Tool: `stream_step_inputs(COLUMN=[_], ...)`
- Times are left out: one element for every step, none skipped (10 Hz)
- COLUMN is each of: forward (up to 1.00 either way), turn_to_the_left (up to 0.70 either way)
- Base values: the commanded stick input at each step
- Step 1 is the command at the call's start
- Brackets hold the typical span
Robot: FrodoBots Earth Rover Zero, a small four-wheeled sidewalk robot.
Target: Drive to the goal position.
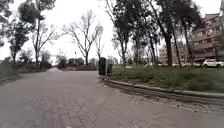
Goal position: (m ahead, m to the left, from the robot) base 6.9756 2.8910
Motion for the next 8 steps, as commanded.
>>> stream_step_inputs(forward=[0.7, 0.7, 0.7, 0.7, 0.7, 0.7, 0.7, 0.7], turn_to_the_left=[0.27, 0.27, 0.27, 0.27, 0.27, 0.27, 0.27, 0.27])
